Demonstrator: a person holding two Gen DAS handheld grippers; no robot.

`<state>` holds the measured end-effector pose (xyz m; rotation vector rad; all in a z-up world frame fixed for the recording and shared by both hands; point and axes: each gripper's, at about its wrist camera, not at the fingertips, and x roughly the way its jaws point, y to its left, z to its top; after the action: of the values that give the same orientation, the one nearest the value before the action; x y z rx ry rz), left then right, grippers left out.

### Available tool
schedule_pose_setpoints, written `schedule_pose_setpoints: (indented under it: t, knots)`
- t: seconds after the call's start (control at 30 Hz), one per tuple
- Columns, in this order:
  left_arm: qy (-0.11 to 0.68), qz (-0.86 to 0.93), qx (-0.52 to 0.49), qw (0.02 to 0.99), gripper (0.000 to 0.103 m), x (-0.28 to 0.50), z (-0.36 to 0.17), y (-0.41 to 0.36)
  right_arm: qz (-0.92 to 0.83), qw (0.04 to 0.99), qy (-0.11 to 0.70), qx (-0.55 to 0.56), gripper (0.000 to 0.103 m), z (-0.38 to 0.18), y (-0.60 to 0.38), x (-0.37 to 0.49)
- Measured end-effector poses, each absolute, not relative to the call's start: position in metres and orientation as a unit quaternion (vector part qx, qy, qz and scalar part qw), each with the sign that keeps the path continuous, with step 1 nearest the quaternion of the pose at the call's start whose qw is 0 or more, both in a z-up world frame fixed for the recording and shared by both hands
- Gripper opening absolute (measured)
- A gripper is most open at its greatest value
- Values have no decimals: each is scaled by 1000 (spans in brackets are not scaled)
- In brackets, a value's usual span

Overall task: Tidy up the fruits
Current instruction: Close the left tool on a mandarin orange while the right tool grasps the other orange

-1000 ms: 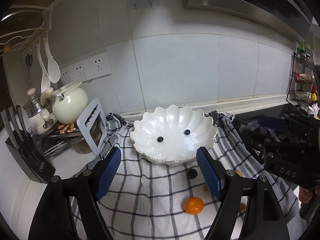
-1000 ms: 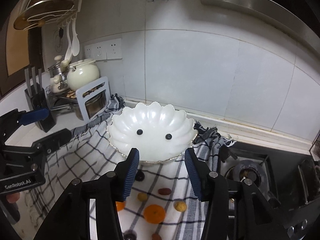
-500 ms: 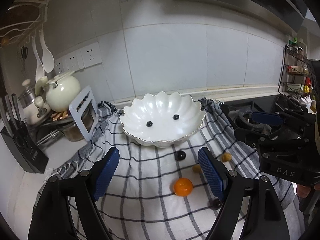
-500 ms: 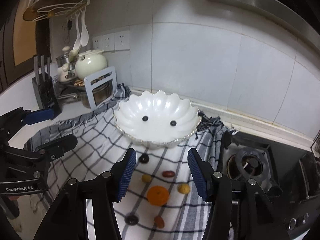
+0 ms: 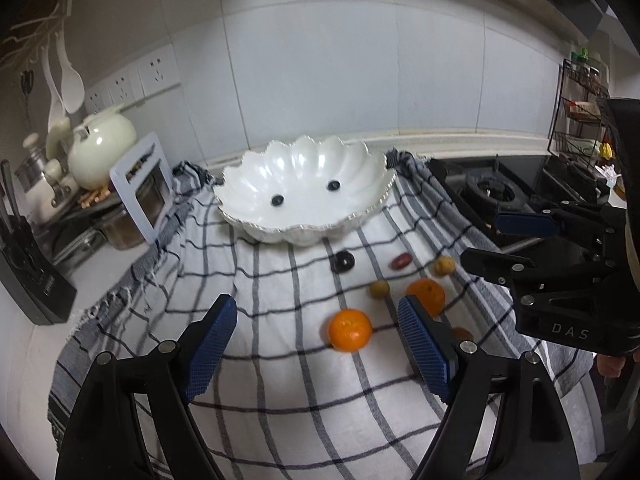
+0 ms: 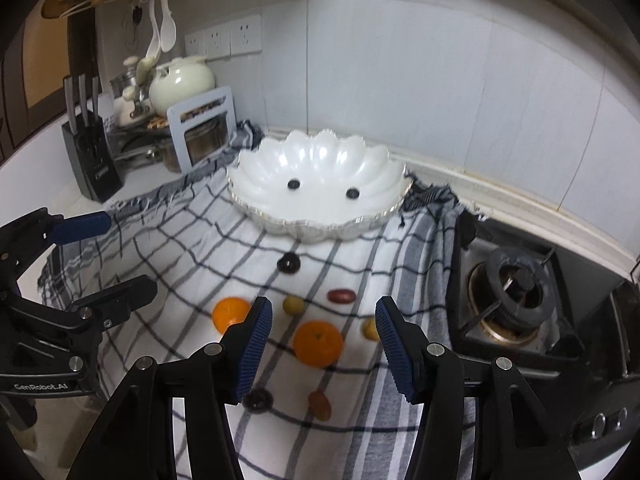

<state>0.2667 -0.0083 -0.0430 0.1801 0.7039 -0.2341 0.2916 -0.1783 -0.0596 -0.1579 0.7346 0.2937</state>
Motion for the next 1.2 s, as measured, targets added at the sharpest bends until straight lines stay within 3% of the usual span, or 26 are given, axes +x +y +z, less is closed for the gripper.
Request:
schedule_pose_setpoints:
  t: [0.67,1.2]
  knots:
    - [409,-137,90,898,83,301,-107,-18,158,876,451,-64,62,-131,-179,329]
    - [440,-156,83,880,82,333,-143,-27,164,863,474,-65,62,-155,-176,351]
